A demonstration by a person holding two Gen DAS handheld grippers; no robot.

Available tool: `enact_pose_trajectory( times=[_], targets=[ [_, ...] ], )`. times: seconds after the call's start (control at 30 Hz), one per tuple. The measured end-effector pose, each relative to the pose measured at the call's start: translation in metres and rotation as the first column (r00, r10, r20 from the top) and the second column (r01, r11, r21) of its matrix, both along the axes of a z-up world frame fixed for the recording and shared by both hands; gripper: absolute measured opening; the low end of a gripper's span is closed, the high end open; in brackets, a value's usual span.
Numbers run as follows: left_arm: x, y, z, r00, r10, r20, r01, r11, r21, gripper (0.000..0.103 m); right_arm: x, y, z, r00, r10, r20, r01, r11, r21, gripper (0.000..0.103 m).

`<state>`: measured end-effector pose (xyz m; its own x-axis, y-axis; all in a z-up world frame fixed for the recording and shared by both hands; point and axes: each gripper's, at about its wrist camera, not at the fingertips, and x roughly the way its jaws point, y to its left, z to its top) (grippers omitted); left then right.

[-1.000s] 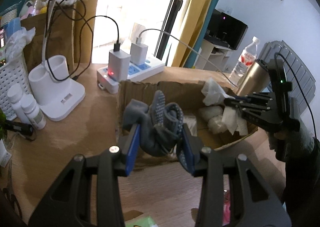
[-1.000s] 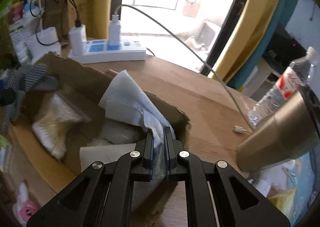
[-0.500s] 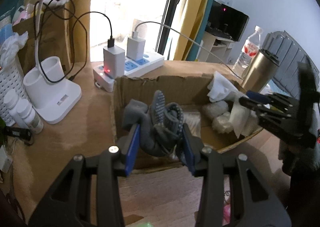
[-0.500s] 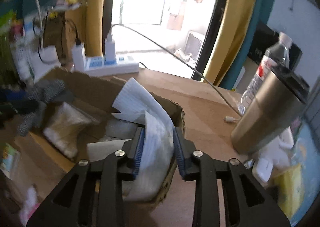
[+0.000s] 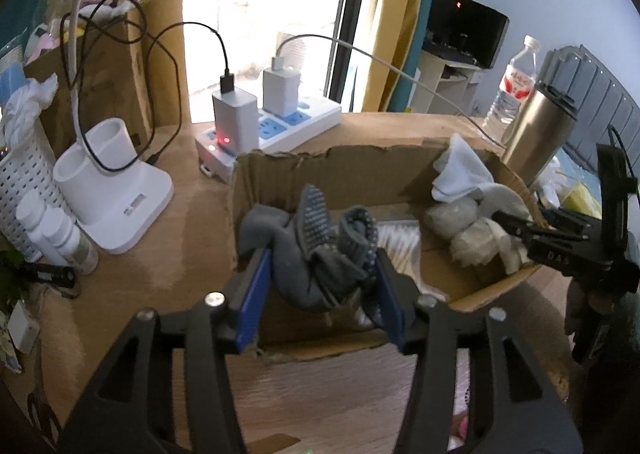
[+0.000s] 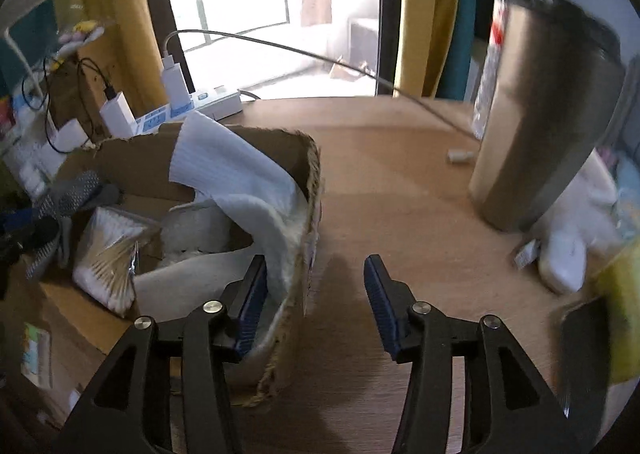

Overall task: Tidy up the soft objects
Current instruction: 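Open both tools, releasing the paper towel and grey socks into the box, then withdraw both tools from the box toward the remaining items on the desk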

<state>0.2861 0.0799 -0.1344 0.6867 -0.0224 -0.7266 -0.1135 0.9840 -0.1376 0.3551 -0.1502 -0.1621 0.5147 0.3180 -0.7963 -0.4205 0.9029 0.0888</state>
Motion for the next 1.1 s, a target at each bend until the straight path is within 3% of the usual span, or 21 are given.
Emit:
enact_pose_trajectory(
  times=[0.2,0.27,0.3,1.1],
  targets=[
    [0.004,-0.003,0.0,1.0,0.001,-0.017,0.0,1.0,0.014,0.058,-0.001,-0.001,0.001,1.0,-0.008,0.001,0.008,1.0,-0.017,0.056],
    [0.004,-0.003,0.002,1.0,0.004,-0.018,-0.004,1.0,0.01,0.07,-0.002,-0.002,0.003,1.0,-0.012,0.007,0.012,1.0,-0.017,0.056],
    [0.002,-0.002,0.004,1.0,0.007,-0.012,-0.007,1.0,0.008,0.07,-0.004,-0.004,0.006,1.0,-0.014,0.013,0.015,1.0,-0.013,0.056],
    [-0.056,-0.005,0.045,0.994,0.025,0.111,-0.024,1.0,-0.012,0.072,-0.071,-0.014,0.065,0.991,-0.008,0.137,0.007,1.0,0.008,0.057]
  ],
)
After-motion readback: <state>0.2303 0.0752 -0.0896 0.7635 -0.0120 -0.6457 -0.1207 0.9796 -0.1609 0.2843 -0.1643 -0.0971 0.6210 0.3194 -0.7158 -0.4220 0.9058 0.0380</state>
